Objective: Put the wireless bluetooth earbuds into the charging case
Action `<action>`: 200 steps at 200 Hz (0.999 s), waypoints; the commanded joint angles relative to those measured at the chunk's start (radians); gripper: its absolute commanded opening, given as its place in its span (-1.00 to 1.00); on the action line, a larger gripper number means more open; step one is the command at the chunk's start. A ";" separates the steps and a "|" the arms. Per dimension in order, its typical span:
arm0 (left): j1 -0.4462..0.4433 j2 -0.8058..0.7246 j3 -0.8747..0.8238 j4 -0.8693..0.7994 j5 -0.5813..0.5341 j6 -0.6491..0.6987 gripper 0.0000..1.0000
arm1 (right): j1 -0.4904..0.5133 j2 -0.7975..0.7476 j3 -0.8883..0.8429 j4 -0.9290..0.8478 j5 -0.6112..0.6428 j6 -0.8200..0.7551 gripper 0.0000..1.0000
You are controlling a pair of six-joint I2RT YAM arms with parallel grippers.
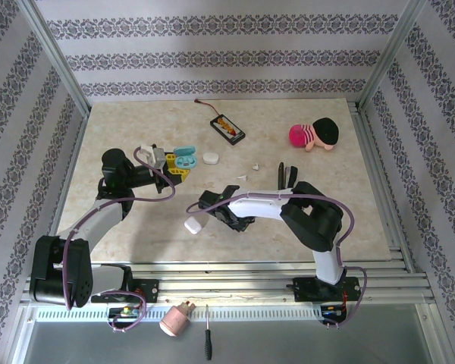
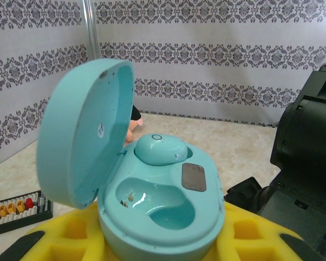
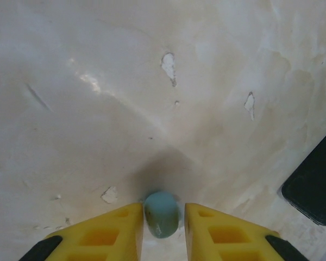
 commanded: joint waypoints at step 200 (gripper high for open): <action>0.005 -0.004 -0.008 0.112 -0.019 -0.017 -0.32 | -0.104 -0.199 -0.058 0.049 -0.093 0.063 -0.68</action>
